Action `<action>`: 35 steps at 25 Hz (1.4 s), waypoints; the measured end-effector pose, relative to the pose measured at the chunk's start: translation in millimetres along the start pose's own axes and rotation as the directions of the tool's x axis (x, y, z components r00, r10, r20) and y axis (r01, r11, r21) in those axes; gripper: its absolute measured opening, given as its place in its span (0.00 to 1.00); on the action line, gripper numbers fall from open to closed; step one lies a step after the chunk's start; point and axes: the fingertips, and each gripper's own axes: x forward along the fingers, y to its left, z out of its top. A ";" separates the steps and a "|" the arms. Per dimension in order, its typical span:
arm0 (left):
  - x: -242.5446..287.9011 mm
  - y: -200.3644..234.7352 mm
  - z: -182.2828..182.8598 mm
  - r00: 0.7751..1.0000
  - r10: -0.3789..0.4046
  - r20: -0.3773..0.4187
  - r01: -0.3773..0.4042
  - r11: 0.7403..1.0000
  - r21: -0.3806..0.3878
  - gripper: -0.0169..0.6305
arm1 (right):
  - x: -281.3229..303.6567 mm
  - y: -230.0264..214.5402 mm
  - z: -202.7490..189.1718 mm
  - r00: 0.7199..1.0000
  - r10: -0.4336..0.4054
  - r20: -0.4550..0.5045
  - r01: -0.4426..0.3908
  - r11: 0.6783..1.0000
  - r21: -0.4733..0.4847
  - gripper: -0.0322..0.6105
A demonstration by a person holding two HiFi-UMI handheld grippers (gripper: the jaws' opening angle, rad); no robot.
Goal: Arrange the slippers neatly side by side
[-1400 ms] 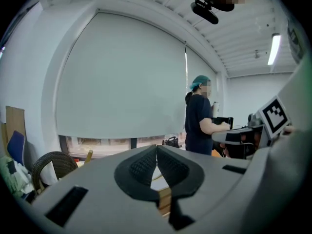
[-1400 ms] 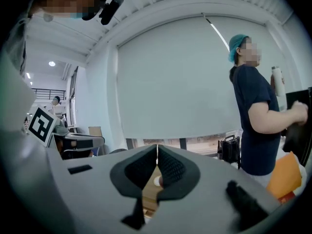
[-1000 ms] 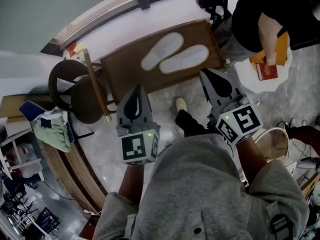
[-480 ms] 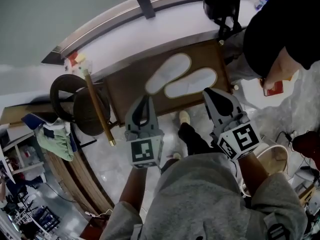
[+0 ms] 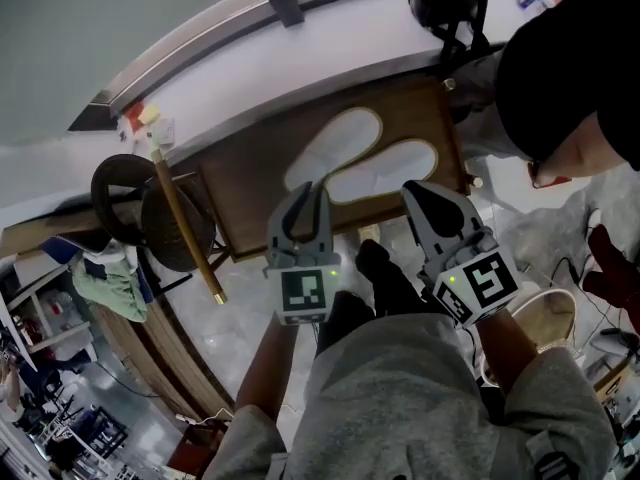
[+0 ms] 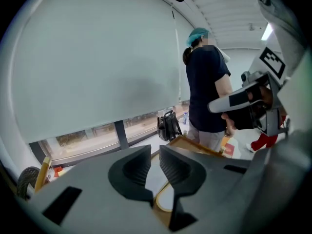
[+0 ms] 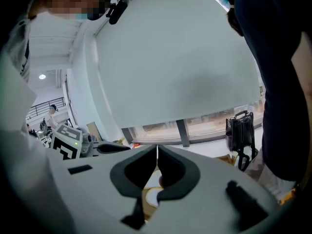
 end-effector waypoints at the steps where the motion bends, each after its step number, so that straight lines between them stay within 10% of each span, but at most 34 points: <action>1: 3.2 -2.3 -2.9 1.000 -0.005 -0.008 0.005 1.000 0.001 0.11 | 0.3 -1.1 -0.7 1.000 0.002 0.000 -0.002 1.000 0.005 0.09; 35: 130.0 -23.1 -119.8 0.960 -0.152 -0.237 0.217 0.936 0.278 0.31 | 32.5 -6.4 -91.1 0.996 -0.009 -0.093 0.018 0.995 0.098 0.09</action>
